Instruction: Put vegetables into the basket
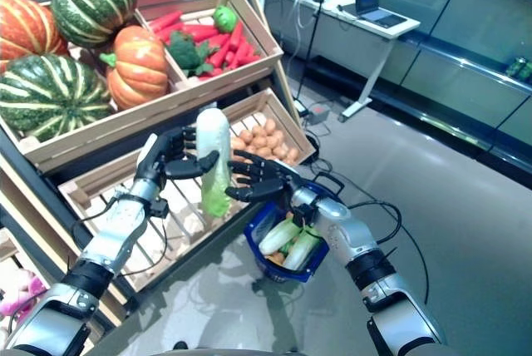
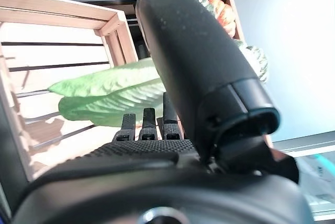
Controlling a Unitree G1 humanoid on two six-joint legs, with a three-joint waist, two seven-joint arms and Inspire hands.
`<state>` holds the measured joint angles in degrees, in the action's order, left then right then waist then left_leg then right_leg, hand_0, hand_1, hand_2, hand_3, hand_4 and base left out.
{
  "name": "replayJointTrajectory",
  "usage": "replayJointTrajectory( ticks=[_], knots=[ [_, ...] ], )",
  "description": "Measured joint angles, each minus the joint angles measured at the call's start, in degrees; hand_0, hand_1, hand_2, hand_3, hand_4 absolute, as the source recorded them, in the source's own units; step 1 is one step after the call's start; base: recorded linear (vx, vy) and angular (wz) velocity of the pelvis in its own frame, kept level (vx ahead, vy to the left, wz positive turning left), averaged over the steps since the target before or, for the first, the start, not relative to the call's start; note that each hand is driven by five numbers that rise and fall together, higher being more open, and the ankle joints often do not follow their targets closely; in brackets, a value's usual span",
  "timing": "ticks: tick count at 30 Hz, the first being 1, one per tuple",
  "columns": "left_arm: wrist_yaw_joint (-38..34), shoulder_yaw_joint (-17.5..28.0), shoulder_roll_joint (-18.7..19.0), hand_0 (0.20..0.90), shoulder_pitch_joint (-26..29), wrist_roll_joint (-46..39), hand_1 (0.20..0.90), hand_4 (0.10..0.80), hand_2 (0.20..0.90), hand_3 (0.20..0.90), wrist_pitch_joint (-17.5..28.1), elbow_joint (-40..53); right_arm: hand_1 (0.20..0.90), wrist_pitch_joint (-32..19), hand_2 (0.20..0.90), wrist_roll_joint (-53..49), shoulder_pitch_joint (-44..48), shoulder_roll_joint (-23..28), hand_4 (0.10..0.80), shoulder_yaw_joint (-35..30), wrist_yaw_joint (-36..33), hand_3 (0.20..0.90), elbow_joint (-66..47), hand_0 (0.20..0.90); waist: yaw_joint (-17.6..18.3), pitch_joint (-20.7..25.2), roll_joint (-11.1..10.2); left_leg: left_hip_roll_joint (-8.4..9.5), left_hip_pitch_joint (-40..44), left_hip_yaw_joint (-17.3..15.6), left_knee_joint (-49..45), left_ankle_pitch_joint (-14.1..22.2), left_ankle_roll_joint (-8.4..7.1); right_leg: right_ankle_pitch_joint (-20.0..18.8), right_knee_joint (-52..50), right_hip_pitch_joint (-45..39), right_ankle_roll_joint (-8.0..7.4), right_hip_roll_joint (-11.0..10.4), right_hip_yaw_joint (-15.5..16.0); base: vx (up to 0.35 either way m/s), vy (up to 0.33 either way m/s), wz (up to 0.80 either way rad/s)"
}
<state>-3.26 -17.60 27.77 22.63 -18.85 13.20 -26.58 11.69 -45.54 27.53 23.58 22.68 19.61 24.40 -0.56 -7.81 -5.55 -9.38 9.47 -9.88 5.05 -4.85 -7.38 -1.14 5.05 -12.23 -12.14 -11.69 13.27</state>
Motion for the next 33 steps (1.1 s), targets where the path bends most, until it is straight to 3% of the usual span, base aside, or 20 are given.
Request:
replayJointTrajectory(
  ticks=[12,26,33],
  knots=[
    [6.1,-4.5,-1.1,0.300,-1.0,-1.9,0.300,0.400,0.300,0.300,0.0,1.8,0.900,5.7,0.900,-0.2,0.3,-1.9,0.800,0.5,-1.7,0.900,7.3,0.900,-1.0,1.5,0.0,0.03,0.0,0.4,0.0,-0.2,0.04,0.0,0.0,-0.2,-0.01,0.0,0.0,0.004,0.004,0.01],
    [7.1,-4.7,-1.2,0.300,-1.7,-4.5,0.300,0.400,0.300,0.300,0.1,2.6,0.900,7.7,0.900,0.3,1.6,-1.8,0.800,3.0,0.4,0.900,11.5,0.900,-1.1,2.9,0.0,0.04,0.0,0.5,0.0,-0.3,0.07,0.0,0.0,-0.3,-0.02,0.0,0.0,0.000,0.000,0.00],
    [6.6,-5.4,-1.8,0.300,-1.9,-4.5,0.300,0.400,0.300,0.300,0.1,4.6,0.900,7.5,0.900,10.2,1.7,-3.3,0.800,5.7,-4.5,0.900,11.4,0.900,-1.0,3.1,0.0,0.04,0.0,0.4,0.0,-0.3,0.07,0.0,0.0,-0.2,-0.02,0.0,0.0,0.000,0.000,0.00]
  ],
)
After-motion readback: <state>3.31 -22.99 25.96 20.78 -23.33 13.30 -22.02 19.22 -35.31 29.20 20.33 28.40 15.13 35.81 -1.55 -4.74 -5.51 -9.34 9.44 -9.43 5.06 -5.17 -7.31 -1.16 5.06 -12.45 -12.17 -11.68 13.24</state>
